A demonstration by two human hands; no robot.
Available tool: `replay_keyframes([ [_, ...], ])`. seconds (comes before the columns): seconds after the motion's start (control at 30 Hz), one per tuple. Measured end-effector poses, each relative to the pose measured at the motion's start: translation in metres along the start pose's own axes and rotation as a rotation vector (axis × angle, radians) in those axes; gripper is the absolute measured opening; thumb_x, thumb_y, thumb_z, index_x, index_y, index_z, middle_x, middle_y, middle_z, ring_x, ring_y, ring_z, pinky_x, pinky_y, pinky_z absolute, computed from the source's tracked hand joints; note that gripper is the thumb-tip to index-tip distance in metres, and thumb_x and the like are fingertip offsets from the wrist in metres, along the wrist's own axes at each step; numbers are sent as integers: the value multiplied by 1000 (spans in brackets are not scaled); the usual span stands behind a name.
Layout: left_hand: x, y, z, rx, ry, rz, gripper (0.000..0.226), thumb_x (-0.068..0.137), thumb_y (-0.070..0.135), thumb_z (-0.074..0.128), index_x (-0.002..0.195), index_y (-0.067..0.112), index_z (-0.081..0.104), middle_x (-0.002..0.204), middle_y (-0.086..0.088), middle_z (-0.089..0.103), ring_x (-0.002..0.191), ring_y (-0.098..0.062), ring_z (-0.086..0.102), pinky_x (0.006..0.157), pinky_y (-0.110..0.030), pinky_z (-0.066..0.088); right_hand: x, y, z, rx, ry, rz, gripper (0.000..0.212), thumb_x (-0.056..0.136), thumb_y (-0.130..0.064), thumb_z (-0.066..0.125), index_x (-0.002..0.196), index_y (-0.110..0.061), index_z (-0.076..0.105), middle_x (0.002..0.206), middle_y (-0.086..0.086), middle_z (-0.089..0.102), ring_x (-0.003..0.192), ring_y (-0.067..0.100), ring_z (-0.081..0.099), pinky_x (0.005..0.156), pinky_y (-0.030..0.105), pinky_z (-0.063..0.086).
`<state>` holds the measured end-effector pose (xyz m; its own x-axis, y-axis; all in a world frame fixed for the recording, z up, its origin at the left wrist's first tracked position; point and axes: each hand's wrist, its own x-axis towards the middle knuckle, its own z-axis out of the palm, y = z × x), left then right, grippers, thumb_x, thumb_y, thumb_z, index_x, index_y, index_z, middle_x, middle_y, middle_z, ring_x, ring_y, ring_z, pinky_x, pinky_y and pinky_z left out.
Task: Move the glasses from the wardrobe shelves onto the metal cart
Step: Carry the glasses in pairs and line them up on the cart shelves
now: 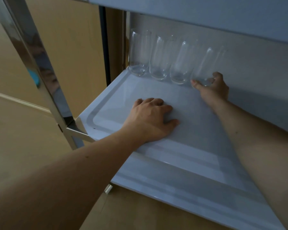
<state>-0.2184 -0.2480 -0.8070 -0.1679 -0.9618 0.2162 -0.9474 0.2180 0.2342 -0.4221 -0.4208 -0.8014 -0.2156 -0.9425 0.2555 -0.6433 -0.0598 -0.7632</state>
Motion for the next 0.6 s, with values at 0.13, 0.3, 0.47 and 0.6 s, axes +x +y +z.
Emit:
replay_keyframes([
  [0.13,0,-1,1,4,3,1,57,95,69,41,136,34,59,140,2,56,137,-23,44,112,-42,26,-2,-2,0,-46,7,-6,97,75,-66,76,150,-18,37,139,6,59,130,28,54,107,34,42],
  [0.3,2,2,3,13,-13,-23,71,82,73,27,133,36,61,139,3,58,136,-22,45,111,-43,28,-8,-6,-6,-86,15,9,106,73,-65,78,153,-16,28,144,15,53,134,33,49,109,37,41],
  [0.47,4,2,3,12,-3,-16,69,83,72,29,129,33,63,133,3,60,132,-25,48,109,-44,32,-38,-6,-23,-261,-39,-27,93,81,-58,74,152,-14,33,146,20,49,136,37,46,110,38,36],
  [0.6,1,4,-3,-52,46,-13,74,81,70,37,129,22,66,130,-7,66,128,-34,54,109,-44,37,-79,-4,-41,-440,-113,-85,82,85,-57,69,148,-14,41,142,22,53,131,41,48,105,43,40],
])
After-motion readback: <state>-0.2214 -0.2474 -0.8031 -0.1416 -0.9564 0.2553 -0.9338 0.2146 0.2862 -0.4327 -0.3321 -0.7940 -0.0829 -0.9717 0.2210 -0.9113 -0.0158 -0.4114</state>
